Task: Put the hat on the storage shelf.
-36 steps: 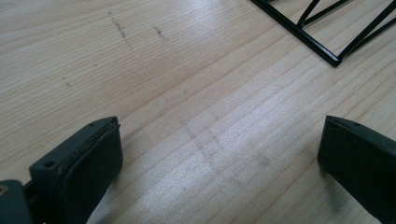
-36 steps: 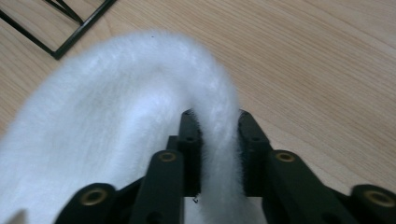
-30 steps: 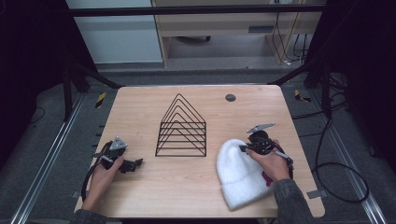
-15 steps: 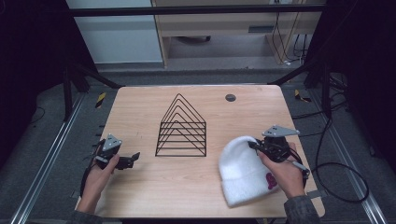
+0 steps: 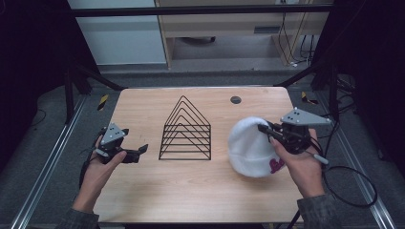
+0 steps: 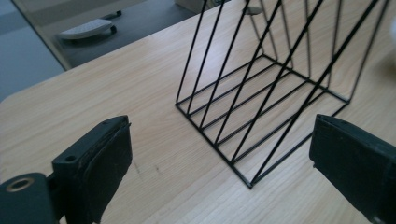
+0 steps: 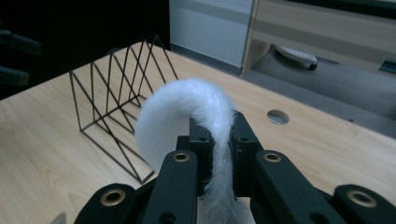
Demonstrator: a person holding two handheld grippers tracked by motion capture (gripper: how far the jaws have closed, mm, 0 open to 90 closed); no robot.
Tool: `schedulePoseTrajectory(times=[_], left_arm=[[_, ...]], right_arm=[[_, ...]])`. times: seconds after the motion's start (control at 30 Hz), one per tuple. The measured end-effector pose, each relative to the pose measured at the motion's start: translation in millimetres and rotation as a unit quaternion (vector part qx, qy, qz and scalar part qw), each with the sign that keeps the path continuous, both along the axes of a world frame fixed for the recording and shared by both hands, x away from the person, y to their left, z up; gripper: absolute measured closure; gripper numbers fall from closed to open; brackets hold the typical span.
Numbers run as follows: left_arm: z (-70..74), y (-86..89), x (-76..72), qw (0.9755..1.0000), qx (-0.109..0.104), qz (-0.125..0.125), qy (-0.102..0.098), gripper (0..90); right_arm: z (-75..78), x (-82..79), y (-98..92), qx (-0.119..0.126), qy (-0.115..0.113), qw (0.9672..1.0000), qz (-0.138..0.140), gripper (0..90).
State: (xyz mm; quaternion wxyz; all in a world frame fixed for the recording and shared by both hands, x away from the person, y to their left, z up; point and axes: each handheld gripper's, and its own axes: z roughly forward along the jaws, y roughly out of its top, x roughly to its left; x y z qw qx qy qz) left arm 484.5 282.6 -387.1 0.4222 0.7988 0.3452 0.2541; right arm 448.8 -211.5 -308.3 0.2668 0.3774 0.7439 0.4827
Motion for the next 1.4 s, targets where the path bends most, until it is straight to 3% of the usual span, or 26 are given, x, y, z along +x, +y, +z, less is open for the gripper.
schedulePoseTrajectory(times=[0.17,0.27,0.37,0.47,0.6,0.77,0.93,1.13,1.23,1.4], left_arm=[[27.1,-8.8,3.6,0.9993,-0.008,-0.035,-0.015,4.7],[39.6,-18.0,9.4,0.9975,-0.018,-0.068,-0.001,4.2],[51.5,-29.9,12.9,0.9966,0.001,-0.081,-0.009,4.2],[60.4,-41.2,16.1,0.9955,0.003,-0.094,-0.013,4.2],[68.6,-51.8,18.1,0.9953,0.010,-0.094,-0.022,4.4],[80.1,-58.0,27.0,0.9961,0.026,-0.083,-0.019,5.2],[89.3,-61.4,30.9,0.9962,0.005,-0.084,-0.019,5.4],[86.8,-63.4,31.6,0.9958,0.016,-0.087,-0.026,5.3],[86.4,-63.5,29.4,0.9956,0.007,-0.089,-0.027,5.3],[87.1,-70.2,35.8,0.9950,0.010,-0.098,-0.013,7.5]], right_arm=[[24.7,11.9,8.5,-0.013,-0.017,0.9997,-0.007,83.0],[36.6,20.7,14.6,-0.014,-0.026,0.9994,-0.015,82.9],[50.1,28.9,19.7,-0.013,-0.037,0.9990,-0.020,82.9],[62.6,36.6,25.4,-0.012,-0.050,0.9983,-0.029,82.9],[76.9,45.3,35.8,-0.005,-0.061,0.9976,-0.032,82.9],[97.7,56.0,50.8,-0.014,-0.075,0.9968,-0.025,82.8],[116.2,64.9,64.8,-0.016,-0.083,0.9962,-0.021,82.8],[125.8,72.0,83.2,-0.012,-0.091,0.9957,-0.013,82.8],[129.4,74.5,91.2,-0.004,-0.090,0.9959,-0.011,82.8],[140.0,81.7,106.0,-0.009,-0.095,0.9954,-0.001,82.8]])
